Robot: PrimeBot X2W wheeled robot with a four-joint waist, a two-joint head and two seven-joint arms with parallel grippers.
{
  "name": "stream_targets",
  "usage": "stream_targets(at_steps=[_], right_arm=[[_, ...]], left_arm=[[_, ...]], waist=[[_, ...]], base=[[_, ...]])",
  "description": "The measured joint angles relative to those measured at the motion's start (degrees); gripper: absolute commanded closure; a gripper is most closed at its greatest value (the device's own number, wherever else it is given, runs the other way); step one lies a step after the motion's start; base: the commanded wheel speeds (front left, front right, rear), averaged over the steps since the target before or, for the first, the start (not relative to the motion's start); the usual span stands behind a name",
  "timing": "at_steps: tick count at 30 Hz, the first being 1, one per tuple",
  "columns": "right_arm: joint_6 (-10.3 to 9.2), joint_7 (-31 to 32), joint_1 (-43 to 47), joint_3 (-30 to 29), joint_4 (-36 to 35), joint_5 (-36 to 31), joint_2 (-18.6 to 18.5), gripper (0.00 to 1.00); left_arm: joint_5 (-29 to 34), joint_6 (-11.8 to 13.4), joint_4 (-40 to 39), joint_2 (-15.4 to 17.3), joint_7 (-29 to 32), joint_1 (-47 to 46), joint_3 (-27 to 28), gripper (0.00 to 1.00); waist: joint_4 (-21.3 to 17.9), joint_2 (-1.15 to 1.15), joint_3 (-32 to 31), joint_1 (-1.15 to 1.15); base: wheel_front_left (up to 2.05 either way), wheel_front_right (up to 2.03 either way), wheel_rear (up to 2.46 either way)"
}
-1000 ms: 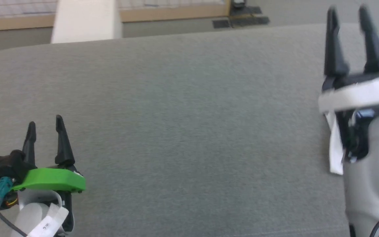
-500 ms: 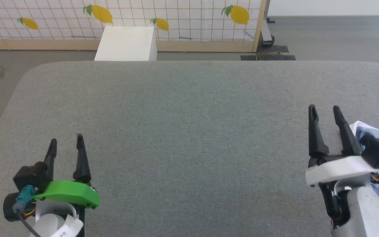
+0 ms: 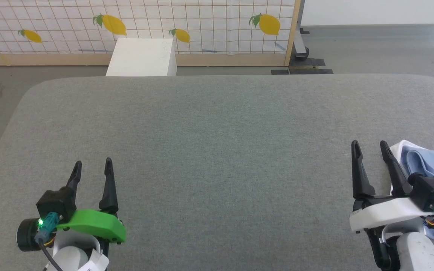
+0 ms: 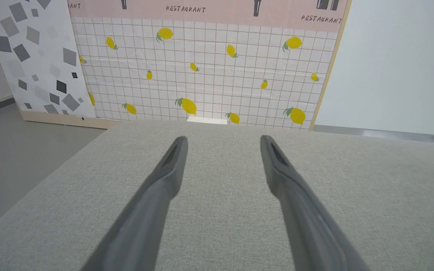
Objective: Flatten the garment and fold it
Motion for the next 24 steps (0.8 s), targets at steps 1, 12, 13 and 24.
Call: stream_targets(at_steps=[1,12,13,24], right_arm=[[0.0,0.0,0.1,0.1,0.0,0.0,0.0,0.0],[0.0,0.0,0.6,0.2,1.0,0.0,0.0,0.0],[0.0,0.0,0.6,0.2,1.1,0.0,0.0,0.0],[0.0,0.0,0.6,0.3,1.4,0.1,0.0,0.0]], left_arm=[[0.0,0.0,0.0,-0.1,0.0,0.0,-0.1,0.0],[-0.5,0.2,0.2,-0.5,0.1,0.0,-0.5,0.0],[-0.6,0.2,0.4,-0.5,0.1,0.0,-0.5,0.0],[-1.1,0.2,1.1,-0.5,0.3,0.0,-0.7,0.0]], waist=[[0.0,0.0,-0.1,0.0],[-0.2,0.0,0.2,0.0],[-0.2,0.0,0.2,0.0],[-0.2,0.0,0.6,0.0]], base=[[0.0,0.0,0.0],[0.0,0.0,0.0],[0.0,0.0,0.0],[0.0,0.0,0.0]])
